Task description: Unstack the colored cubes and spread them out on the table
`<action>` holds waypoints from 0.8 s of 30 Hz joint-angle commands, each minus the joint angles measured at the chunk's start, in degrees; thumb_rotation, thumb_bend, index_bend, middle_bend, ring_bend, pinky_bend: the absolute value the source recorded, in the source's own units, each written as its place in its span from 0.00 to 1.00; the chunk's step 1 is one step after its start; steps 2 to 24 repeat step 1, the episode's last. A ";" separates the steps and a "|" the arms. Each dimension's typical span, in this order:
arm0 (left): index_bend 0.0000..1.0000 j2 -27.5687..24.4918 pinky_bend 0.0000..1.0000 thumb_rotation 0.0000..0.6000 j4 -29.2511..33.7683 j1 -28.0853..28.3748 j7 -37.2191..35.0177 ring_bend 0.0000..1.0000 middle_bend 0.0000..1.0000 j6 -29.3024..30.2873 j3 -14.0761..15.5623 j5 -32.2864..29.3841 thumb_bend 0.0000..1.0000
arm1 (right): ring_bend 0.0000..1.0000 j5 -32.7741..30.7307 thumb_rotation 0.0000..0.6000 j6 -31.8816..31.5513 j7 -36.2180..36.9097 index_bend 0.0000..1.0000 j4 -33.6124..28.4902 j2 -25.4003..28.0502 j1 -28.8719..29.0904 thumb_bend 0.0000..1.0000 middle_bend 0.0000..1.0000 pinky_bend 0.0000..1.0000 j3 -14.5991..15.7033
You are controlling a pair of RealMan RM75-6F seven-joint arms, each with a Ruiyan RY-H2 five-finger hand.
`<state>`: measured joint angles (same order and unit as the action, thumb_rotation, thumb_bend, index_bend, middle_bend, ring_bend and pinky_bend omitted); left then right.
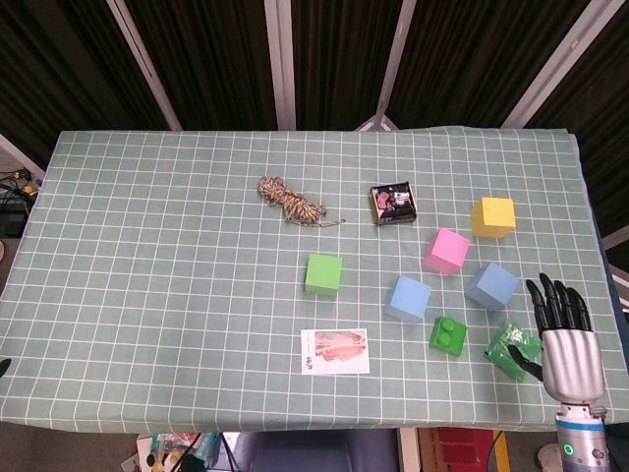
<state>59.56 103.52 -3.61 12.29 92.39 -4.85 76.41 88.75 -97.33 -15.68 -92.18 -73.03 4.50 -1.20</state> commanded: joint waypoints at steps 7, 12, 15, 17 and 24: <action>0.19 0.25 0.00 1.00 -0.26 0.35 0.15 0.00 0.00 -0.25 0.20 0.70 0.17 | 0.07 0.75 1.00 -0.45 0.49 0.03 -0.86 1.32 -1.05 0.13 0.05 0.11 0.48; 0.19 0.25 0.00 1.00 -0.26 0.35 0.15 0.00 0.00 -0.25 0.20 0.70 0.17 | 0.07 0.75 1.00 -0.45 0.49 0.03 -0.86 1.32 -1.05 0.13 0.05 0.11 0.48; 0.19 0.25 0.00 1.00 -0.26 0.35 0.15 0.00 0.00 -0.25 0.20 0.70 0.17 | 0.07 0.75 1.00 -0.45 0.49 0.03 -0.86 1.32 -1.05 0.13 0.05 0.11 0.48; 0.19 0.25 0.00 1.00 -0.26 0.35 0.15 0.00 0.00 -0.25 0.20 0.70 0.17 | 0.07 0.75 1.00 -0.45 0.49 0.03 -0.86 1.32 -1.05 0.13 0.05 0.11 0.48; 0.19 0.25 0.00 1.00 -0.26 0.35 0.15 0.00 0.00 -0.25 0.20 0.70 0.17 | 0.07 0.75 1.00 -0.45 0.49 0.03 -0.86 1.32 -1.05 0.13 0.05 0.11 0.48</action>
